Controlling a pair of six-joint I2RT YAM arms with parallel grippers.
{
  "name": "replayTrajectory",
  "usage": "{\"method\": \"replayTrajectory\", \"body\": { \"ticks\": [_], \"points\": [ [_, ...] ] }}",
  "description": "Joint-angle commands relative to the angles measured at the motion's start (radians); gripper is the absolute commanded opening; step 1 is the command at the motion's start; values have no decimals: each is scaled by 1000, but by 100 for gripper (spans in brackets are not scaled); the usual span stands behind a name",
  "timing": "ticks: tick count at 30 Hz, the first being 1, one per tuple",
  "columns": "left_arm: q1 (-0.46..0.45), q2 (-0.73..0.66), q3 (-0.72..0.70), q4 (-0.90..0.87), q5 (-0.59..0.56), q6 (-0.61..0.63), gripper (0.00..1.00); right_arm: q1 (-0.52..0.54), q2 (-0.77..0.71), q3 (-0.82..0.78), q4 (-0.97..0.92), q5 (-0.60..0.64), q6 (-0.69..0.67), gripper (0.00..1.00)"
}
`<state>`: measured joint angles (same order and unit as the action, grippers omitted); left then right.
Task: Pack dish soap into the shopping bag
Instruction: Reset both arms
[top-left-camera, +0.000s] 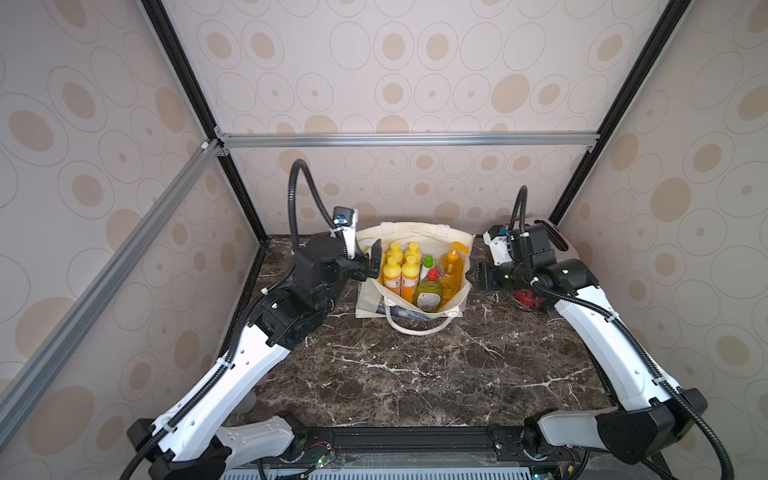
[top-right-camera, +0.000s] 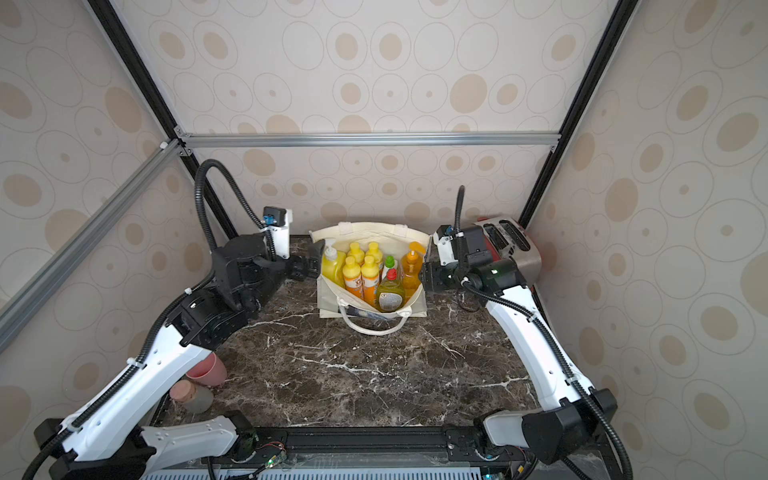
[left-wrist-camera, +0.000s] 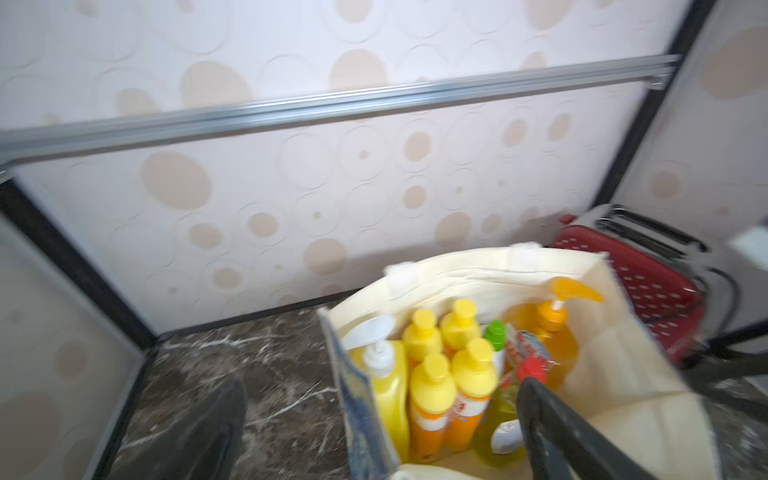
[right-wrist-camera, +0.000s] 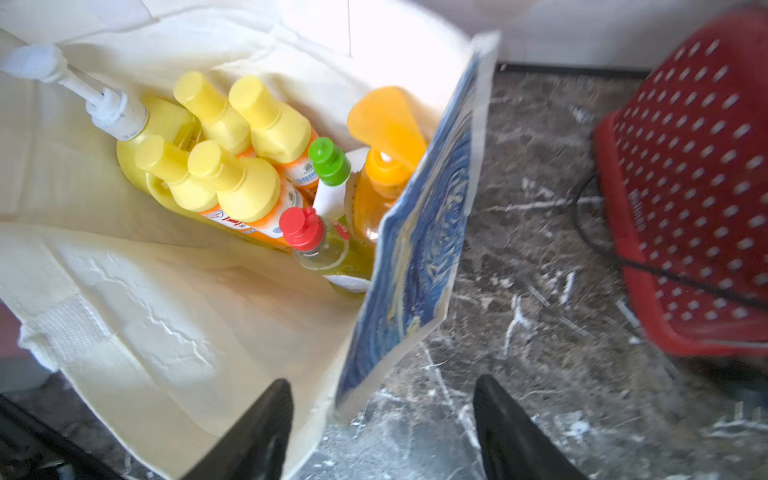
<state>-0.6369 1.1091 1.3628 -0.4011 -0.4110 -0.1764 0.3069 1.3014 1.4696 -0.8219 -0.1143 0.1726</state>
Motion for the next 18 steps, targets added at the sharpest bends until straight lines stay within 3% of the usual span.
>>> {"method": "replayTrajectory", "body": {
  "ticks": [1, 5, 7, 10, 13, 15, 18],
  "points": [
    [133, -101, -130, -19, -112, -108, 99, -56, -107, -30, 92, 31, 20, 80],
    [276, -187, -364, 117, -189, -104, 99, -129, -201, -186, 257, 118, 42, 94],
    [314, -175, -449, 190, -232, -74, 99, -164, -232, -282, 342, 167, 42, 96],
    [330, -120, -580, 363, -327, 9, 99, -199, -257, -446, 494, 266, 11, 99],
    [345, -36, -701, 609, -426, 143, 99, -200, -278, -674, 788, 364, -106, 100],
    [389, 11, -738, 672, -418, 146, 99, -202, -273, -830, 1032, 399, -191, 100],
    [480, 30, -824, 752, -326, 88, 99, -241, -231, -979, 1249, 418, -183, 100]
  ]
}}
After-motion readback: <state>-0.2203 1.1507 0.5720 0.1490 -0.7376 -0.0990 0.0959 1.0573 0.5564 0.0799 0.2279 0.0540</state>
